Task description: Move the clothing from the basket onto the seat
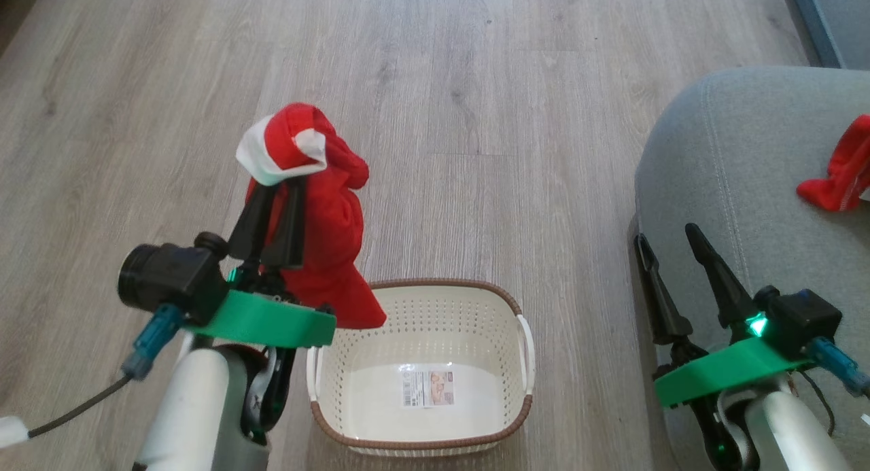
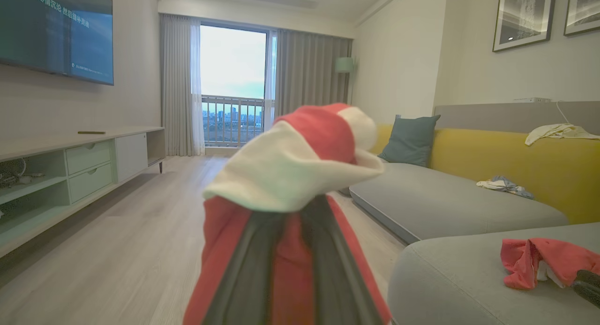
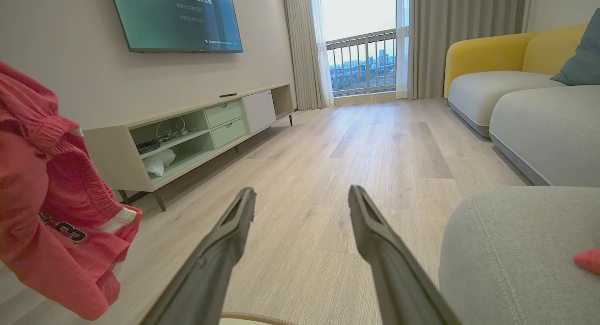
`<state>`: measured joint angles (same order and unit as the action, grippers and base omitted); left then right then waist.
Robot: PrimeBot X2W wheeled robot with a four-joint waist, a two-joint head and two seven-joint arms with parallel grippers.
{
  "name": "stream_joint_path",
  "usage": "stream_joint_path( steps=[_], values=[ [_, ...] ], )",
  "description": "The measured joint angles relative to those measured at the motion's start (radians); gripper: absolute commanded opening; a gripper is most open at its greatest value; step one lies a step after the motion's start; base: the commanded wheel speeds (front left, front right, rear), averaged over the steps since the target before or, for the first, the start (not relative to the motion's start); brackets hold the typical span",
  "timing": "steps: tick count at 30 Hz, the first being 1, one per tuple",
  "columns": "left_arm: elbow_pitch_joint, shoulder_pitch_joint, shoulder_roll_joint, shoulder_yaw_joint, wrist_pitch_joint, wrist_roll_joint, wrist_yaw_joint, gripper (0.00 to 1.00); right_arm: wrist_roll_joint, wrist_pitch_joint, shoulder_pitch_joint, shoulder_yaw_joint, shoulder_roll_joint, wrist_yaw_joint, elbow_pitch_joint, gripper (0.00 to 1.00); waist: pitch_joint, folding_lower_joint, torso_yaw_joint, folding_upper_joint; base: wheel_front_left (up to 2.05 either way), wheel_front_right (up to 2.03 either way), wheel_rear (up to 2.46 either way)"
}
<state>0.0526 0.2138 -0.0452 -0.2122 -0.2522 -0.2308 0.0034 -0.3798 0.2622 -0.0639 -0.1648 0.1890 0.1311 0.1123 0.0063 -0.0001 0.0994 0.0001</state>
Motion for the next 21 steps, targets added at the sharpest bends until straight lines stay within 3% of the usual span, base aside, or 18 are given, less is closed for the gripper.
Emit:
stream_joint_path(
  steps=[13,21],
  values=[
    [0.096,0.021,0.0,-0.001,0.0,0.0,-0.001,0.0,0.0,0.0,0.0,-0.011,-0.002,0.0,-0.022,1.0,-0.001,0.0,-0.007,0.0,0.0,0.0,0.0],
    [0.102,0.078,0.002,-0.056,0.0,0.0,-0.011,0.0,0.0,0.0,-0.005,-0.099,0.018,0.0,-0.076,1.0,0.006,0.0001,-0.016,0.0,0.0,0.0,0.0]
  ],
)
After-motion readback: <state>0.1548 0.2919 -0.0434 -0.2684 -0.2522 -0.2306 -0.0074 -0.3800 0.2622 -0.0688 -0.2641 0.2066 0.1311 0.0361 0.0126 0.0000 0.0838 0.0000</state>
